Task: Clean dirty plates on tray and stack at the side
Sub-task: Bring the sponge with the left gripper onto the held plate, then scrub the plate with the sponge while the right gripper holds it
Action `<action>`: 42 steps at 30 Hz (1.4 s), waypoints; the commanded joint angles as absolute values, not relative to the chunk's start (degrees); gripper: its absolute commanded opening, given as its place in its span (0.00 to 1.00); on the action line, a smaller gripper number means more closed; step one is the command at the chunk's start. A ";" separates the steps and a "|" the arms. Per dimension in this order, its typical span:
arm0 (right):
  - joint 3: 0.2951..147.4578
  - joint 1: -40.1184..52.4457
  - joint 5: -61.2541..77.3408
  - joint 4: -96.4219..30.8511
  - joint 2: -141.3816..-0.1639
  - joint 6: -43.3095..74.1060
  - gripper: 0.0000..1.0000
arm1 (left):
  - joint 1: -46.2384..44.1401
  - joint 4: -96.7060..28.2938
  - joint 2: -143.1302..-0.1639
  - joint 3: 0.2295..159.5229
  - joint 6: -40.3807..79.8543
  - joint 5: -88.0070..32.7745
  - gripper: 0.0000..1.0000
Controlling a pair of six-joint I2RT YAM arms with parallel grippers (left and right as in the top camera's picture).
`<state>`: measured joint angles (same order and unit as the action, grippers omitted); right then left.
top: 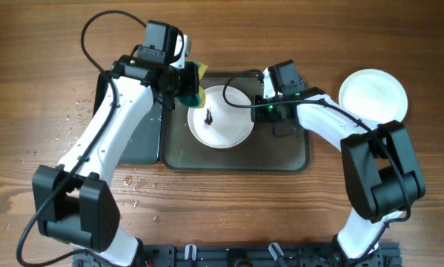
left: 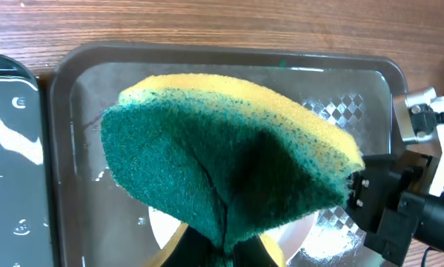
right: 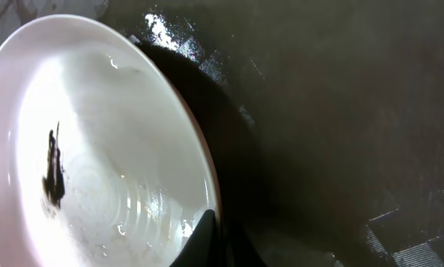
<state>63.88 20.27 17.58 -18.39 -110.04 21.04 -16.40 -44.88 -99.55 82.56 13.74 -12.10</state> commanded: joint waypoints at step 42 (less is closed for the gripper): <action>63.24 23.83 15.00 -17.32 -111.26 28.08 0.04 | -18.31 -34.04 -100.31 68.51 22.76 -6.17 0.04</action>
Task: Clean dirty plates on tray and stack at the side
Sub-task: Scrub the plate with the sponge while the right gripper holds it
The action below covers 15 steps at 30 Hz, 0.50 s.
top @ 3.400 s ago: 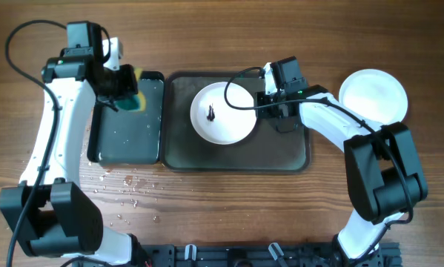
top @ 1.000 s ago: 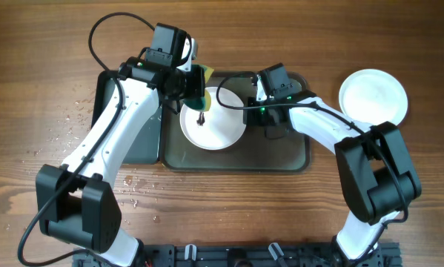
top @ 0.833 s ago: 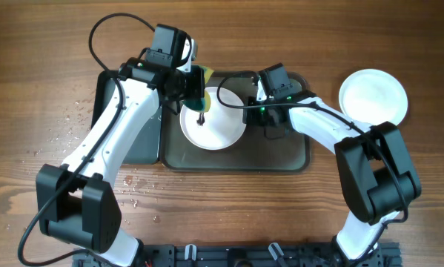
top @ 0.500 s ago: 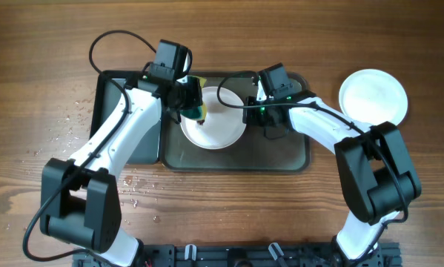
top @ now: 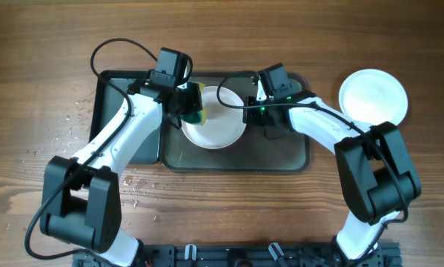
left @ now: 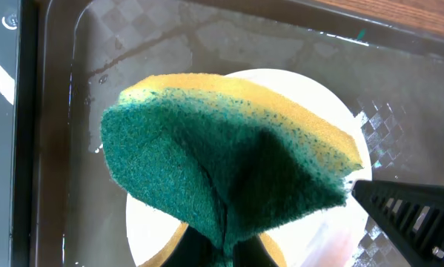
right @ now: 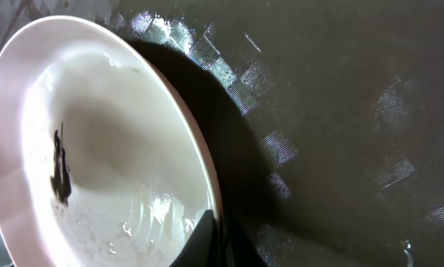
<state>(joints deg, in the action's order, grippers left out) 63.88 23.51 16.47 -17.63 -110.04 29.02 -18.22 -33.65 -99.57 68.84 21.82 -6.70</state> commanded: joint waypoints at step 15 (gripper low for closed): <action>63.24 23.83 14.98 -17.19 -111.26 28.03 0.04 | -20.88 -33.34 -104.57 68.45 20.93 -5.04 0.04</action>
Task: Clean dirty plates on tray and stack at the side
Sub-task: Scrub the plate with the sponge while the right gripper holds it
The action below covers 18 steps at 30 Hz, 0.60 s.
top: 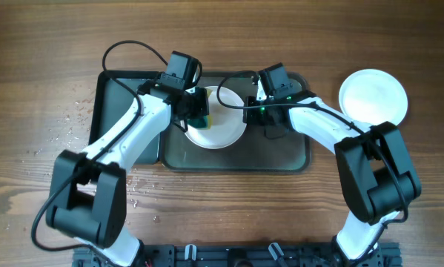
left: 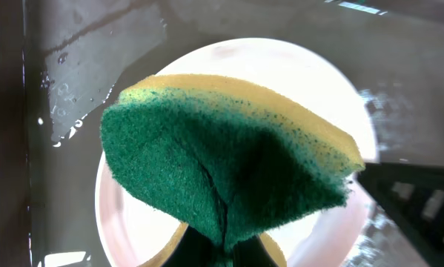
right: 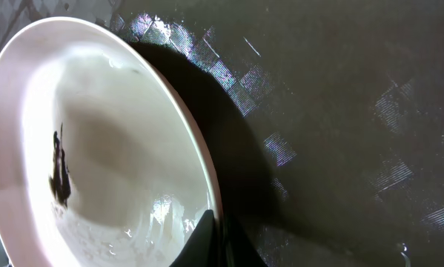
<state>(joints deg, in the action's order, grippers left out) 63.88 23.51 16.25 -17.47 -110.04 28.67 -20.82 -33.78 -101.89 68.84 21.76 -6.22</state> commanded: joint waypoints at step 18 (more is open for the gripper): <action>63.24 23.83 15.00 -17.08 -111.26 28.03 0.04 | -20.71 -21.67 -114.13 68.45 16.91 -5.04 0.04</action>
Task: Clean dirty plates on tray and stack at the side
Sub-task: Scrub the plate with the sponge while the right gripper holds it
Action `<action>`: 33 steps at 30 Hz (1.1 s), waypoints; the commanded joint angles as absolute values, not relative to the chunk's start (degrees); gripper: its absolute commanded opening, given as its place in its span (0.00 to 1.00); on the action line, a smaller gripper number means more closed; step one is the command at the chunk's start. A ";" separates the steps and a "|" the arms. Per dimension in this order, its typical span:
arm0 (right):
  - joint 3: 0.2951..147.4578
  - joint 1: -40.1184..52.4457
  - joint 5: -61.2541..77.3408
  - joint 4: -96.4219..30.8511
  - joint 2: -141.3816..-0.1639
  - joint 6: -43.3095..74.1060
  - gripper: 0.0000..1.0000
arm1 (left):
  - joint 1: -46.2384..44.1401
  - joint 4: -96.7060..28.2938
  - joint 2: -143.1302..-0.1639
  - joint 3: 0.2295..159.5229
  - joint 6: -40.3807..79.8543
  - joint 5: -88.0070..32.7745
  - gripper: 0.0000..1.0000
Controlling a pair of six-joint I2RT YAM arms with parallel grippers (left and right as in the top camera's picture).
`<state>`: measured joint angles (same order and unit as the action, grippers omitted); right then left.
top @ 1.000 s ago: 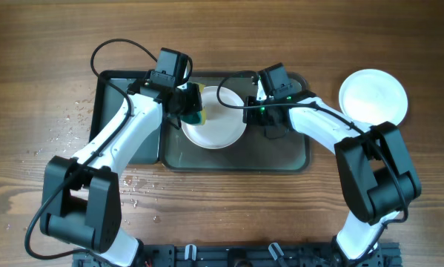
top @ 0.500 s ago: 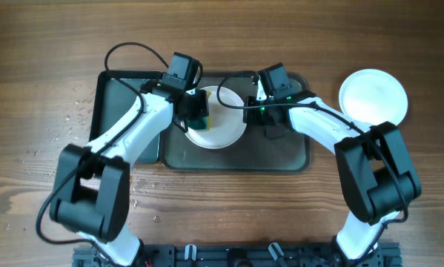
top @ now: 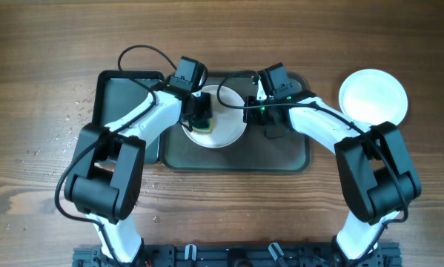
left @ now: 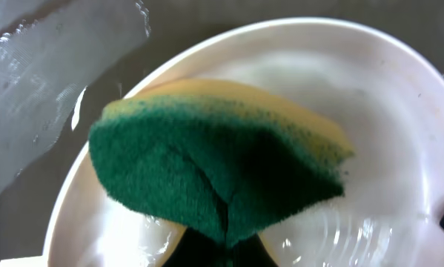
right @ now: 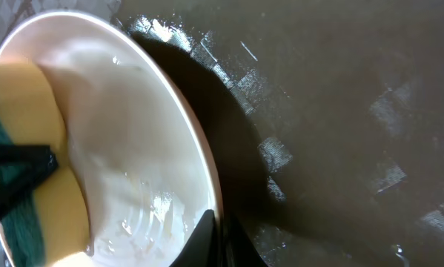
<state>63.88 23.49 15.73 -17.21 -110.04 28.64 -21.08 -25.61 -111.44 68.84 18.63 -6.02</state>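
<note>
A white plate (top: 223,127) stands tilted in the wet grey tray (top: 281,156). My right gripper (right: 216,222) is shut on the plate's right rim (right: 207,185). My left gripper (left: 220,245) is shut on a yellow and green sponge (left: 214,163), which is pressed against the inside of the plate (left: 385,133). The sponge (right: 29,163) covers the place in the plate's middle, so any dirt there is hidden. The sponge (top: 200,115) lies on the plate's left half in the overhead view.
A clean white plate (top: 373,95) lies on the wooden table at the right. A dark flat tray (top: 121,111) lies left of the grey tray. Water drops (top: 77,111) speckle the wood at the left.
My left gripper has moved right and down with the sponge, from just above the plate's left rim onto its inner face. The dark smear is now covered. The right gripper holds as before.
The sponge was first held above the tray's back left corner, with the plate flat and a dark smear in it. Then the plate was tilted up by my right gripper and the sponge was nearer. Now the sponge rests on the smear's place.
</note>
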 commanded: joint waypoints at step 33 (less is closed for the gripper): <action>63.24 23.83 15.00 -16.71 -111.26 27.00 0.04 | -19.75 -16.78 -95.42 68.58 16.93 -12.19 0.04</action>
